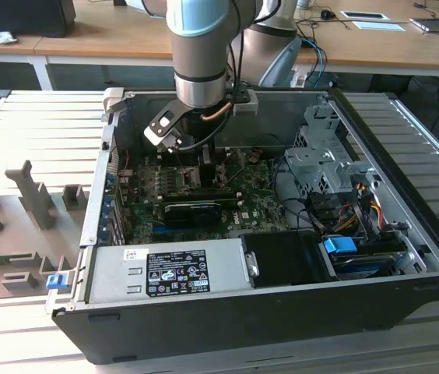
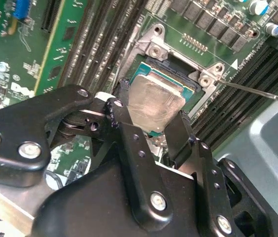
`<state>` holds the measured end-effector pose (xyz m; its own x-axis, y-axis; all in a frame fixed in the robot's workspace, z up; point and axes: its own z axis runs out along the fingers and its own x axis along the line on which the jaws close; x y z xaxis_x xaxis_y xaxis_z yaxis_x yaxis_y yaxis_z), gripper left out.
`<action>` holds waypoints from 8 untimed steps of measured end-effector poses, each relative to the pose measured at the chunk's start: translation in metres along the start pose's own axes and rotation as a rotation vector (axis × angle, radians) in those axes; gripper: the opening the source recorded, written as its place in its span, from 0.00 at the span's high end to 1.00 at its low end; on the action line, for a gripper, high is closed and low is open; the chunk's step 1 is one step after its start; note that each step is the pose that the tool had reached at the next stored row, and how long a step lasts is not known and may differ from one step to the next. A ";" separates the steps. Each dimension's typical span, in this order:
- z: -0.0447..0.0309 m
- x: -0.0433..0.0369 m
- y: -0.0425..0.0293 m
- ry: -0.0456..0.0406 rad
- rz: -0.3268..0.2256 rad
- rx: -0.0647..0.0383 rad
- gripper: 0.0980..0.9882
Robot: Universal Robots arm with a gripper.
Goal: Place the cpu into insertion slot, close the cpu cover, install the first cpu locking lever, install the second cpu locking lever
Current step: 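Place the cpu into insertion slot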
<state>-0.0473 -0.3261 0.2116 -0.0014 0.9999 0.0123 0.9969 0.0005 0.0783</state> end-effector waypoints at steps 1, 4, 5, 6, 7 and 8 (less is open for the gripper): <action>0.0005 0.0010 0.0000 -0.0001 0.000 0.000 0.51; 0.0037 0.0031 -0.0003 -0.0002 0.000 0.000 0.51; 0.0048 0.0033 -0.0003 -0.0002 0.000 0.000 0.51; 0.0053 0.0035 -0.0004 -0.0003 0.000 0.000 0.51; 0.0060 0.0039 -0.0005 -0.0004 0.000 0.000 0.51; 0.0067 0.0042 -0.0005 -0.0004 0.000 0.000 0.51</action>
<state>-0.0473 -0.3217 0.2049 -0.0014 0.9999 0.0119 0.9969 0.0005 0.0782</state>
